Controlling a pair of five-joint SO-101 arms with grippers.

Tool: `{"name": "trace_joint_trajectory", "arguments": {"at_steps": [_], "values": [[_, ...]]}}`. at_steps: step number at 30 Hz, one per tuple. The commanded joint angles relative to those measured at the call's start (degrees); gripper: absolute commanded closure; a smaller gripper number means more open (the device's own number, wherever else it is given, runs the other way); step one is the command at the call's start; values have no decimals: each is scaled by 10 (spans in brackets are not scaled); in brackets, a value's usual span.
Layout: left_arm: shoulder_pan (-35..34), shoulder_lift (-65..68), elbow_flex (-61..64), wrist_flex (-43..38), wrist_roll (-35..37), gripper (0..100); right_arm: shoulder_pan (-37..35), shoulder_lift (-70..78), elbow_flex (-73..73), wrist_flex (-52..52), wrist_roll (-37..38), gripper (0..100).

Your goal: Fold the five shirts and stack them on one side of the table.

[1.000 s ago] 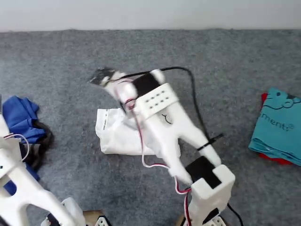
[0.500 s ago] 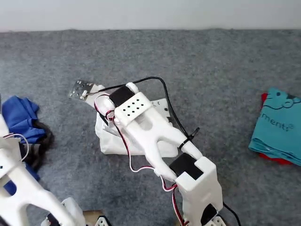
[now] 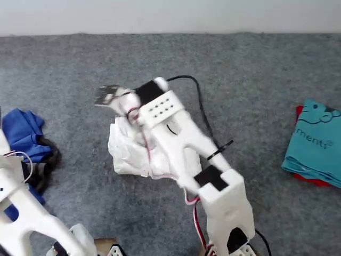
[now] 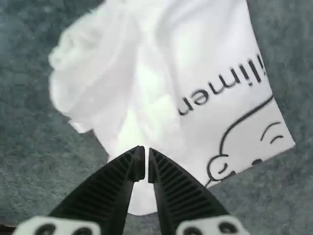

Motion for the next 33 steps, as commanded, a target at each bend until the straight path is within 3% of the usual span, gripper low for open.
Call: {"name": "trace_joint_trajectory", "arguments": {"at_steps": [1, 5, 9, 16, 21, 24, 33], "values": [[1, -14, -6, -5, 1, 981, 71, 7, -22, 23, 27, 989], [-1, -14, -7, -5, 1, 981, 111, 27, -21, 23, 40, 989], [0, -14, -7, -5, 1, 981, 97, 65, -20, 23, 35, 989], [0, -14, -7, -9, 31, 981, -99, 116, -49, 22, -17, 989], [0, -14, -7, -9, 31, 981, -181, 83, -130, 23, -50, 989], [0, -14, -7, -9, 30, 981, -175, 49, -136, 24, -50, 989], [3, -14, -7, -10, 31, 981, -56, 4, -35, 25, -50, 989]]}}
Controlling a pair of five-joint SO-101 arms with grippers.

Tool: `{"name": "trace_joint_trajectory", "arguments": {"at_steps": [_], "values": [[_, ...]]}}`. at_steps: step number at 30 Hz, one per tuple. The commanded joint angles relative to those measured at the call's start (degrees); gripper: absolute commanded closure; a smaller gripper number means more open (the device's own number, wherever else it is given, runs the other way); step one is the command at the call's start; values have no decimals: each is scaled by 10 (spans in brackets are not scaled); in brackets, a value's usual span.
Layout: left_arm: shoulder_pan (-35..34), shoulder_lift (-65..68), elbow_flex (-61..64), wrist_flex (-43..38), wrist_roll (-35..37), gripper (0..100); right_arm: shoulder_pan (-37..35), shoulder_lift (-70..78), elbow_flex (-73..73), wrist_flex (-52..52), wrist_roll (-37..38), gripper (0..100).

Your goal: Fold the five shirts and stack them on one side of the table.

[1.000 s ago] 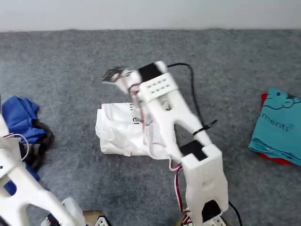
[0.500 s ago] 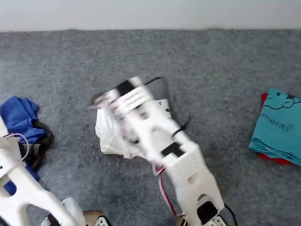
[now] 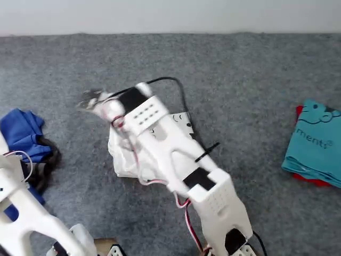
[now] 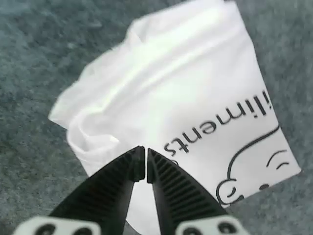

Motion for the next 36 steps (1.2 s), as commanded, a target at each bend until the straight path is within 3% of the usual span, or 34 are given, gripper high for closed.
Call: {"name": "trace_joint_trajectory", "arguments": {"at_steps": [1, 7, 12, 17, 24, 28, 34, 36], "values": [[4, -14, -7, -6, 4, 981, 22, -35, 43, 25, -4, 989], [4, -13, -6, -14, 5, 981, -55, 25, 90, 18, -18, 989], [4, -13, -3, -14, 6, 981, -99, 93, -36, 19, -47, 989], [4, -13, -5, -14, 6, 981, -57, 90, -157, 25, -91, 990], [4, -13, -6, -14, 6, 981, 26, -44, -59, 26, -105, 980], [4, -13, -6, -14, 6, 981, 67, -127, 53, 26, -119, 850], [4, -13, -3, -15, 6, 981, 98, -161, 172, 23, -352, 641], [4, -13, -3, -19, 6, 981, 100, -145, 196, 22, -379, 574]]}}
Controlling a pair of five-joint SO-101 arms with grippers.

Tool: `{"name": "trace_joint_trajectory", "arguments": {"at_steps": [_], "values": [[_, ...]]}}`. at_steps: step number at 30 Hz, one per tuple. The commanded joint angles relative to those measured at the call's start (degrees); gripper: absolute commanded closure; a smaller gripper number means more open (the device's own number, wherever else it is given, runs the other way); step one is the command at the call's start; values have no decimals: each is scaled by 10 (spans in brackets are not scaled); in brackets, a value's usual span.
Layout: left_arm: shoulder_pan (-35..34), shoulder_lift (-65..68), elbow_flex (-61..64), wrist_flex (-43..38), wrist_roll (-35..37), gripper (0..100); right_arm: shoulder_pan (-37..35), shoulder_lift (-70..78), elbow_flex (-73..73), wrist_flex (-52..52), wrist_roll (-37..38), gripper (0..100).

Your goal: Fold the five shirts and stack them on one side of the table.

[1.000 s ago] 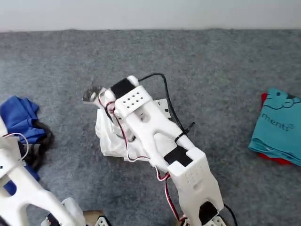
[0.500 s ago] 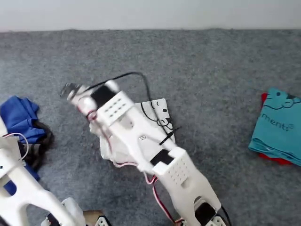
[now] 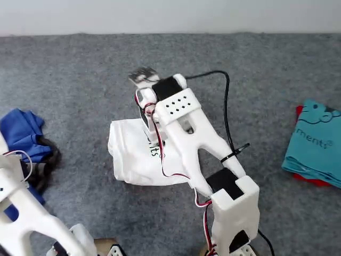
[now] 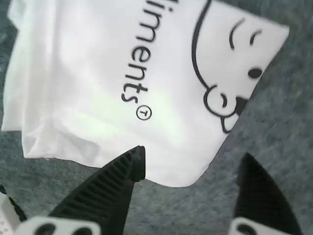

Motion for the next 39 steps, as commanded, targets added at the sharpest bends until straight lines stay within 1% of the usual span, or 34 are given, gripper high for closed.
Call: {"name": "trace_joint_trajectory", "arguments": {"at_steps": [1, 4, 15, 17, 20, 23, 24, 26, 29, 30, 32, 33, 35, 39], "values": [[4, -13, -3, -15, 4, 981, 9, -7, 24, 22, -70, 550], [4, -11, -3, -17, 4, 981, 8, 36, 16, 10, -94, 542], [4, -10, -3, -17, 4, 981, 24, 189, 7, -76, -93, 552], [4, -10, -3, -17, 4, 981, 23, 203, 7, -85, -92, 606], [4, -10, -3, -17, 4, 981, 25, 218, 7, -91, -80, 767], [4, -11, -3, -17, 4, 981, 31, 220, 7, -91, -6, 961], [4, -11, -3, -17, 4, 981, 37, 219, 6, -91, 22, 998], [4, -12, -3, -17, 4, 981, 58, 218, 6, -82, 66, 956], [4, -12, -4, -17, 4, 981, 92, 218, -19, -46, 98, 993], [4, -12, -4, -17, 4, 981, 107, 218, -32, -29, 110, 989], [4, -12, -4, -17, 4, 981, 138, 218, -56, 4, 159, 989], [4, -12, -4, -17, 4, 981, 158, 219, -69, 17, 199, 990], [4, -11, -4, -17, 3, 981, 202, 222, -84, 22, 303, 990], [4, -10, -6, -17, 2, 981, 280, 224, -118, 22, 550, 990]]}}
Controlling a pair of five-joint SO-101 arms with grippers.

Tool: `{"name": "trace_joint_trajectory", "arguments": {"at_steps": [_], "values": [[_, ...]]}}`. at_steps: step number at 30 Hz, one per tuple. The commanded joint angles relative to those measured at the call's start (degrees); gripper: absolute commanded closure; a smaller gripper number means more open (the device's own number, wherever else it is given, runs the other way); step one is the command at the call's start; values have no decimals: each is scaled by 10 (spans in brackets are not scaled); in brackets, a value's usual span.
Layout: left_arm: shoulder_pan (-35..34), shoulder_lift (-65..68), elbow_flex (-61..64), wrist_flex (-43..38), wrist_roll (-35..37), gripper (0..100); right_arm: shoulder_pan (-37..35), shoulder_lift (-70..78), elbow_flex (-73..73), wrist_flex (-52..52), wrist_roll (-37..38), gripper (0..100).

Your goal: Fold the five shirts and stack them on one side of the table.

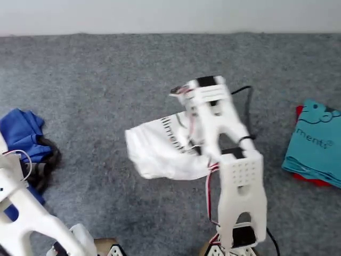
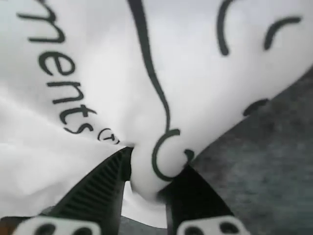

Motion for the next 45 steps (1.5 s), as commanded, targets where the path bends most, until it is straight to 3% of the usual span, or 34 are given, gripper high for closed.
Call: {"name": "trace_joint_trajectory", "arguments": {"at_steps": [1, 4, 7, 10, 15, 18, 22, 24, 32, 36, 45], "values": [[4, -10, -6, -8, 2, 981, 69, -6, -46, 24, 246, 990], [4, -10, -6, -8, 1, 981, 100, -7, -72, 13, 406, 990], [4, -10, -6, -8, 1, 981, 104, -5, -132, -20, 516, 990], [4, -10, -3, -8, 1, 981, 80, -5, -165, -54, 559, 990], [4, -12, -3, -8, 1, 981, 34, -11, -173, -70, 556, 988], [4, -12, -3, -8, 1, 981, 31, -10, -219, -65, 488, 916], [4, -12, -3, -8, 1, 981, 36, -10, -301, -15, 322, 751], [4, -12, -3, -8, 1, 981, 35, -9, -344, 26, 257, 749], [21, -10, -3, -6, 1, 981, 36, -12, -377, 28, -11, 779], [35, -12, -4, -7, 1, 981, 39, -31, -353, 28, -34, 986], [35, -9, -3, -7, 2, 981, 51, -214, 18, 26, -53, 990]]}}
